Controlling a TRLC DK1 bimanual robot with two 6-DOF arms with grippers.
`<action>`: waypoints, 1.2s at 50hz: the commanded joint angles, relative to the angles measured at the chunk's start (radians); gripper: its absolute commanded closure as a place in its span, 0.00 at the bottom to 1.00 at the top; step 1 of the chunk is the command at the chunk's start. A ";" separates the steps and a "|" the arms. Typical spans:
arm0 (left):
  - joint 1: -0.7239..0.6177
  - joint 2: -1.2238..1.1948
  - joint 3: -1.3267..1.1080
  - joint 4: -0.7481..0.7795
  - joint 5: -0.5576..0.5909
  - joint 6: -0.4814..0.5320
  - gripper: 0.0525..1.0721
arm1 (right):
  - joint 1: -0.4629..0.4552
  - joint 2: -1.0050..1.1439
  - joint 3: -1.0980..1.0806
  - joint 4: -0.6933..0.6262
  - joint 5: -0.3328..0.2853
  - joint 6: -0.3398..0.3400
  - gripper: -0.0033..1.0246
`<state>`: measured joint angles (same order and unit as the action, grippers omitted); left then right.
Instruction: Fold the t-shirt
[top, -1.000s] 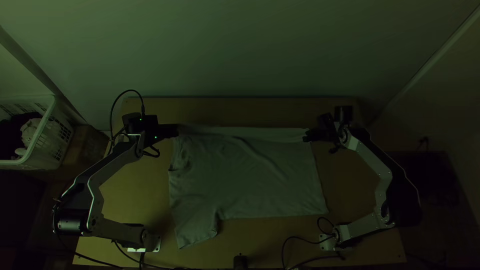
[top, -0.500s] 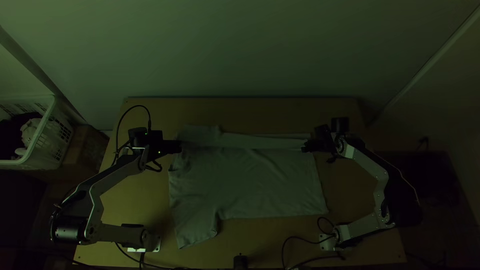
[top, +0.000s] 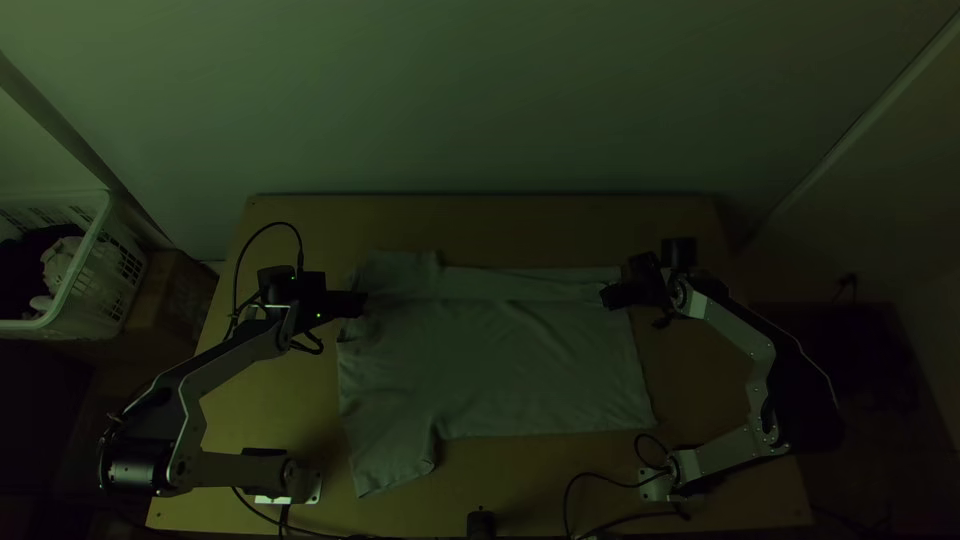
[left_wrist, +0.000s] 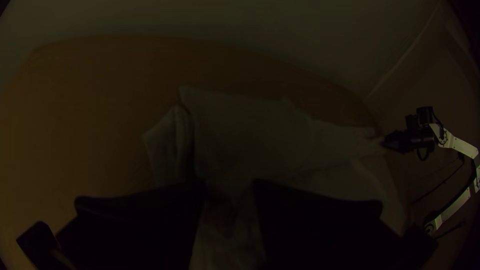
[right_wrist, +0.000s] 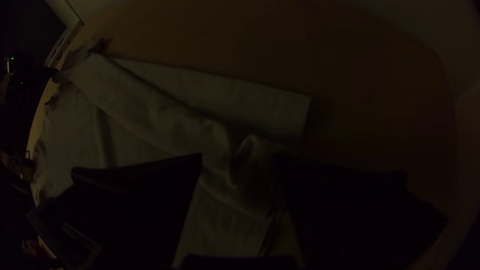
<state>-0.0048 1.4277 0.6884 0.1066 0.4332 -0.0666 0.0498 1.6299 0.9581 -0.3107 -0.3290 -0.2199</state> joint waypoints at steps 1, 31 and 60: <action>-0.001 -0.049 -0.023 0.004 0.002 0.004 0.04 | -0.008 -0.005 -0.032 -0.005 0.004 0.011 0.04; -0.083 -0.369 -0.039 -0.521 0.002 0.228 0.05 | -0.010 -0.341 -0.134 -0.289 0.005 -0.018 0.07; -0.164 -0.513 -0.026 -0.901 0.002 0.432 0.05 | 0.012 -0.558 -0.343 -0.530 0.030 -0.114 0.07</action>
<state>-0.1551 0.9382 0.6731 -0.7460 0.4301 0.2878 0.0586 1.0920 0.6510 -0.8143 -0.3035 -0.3012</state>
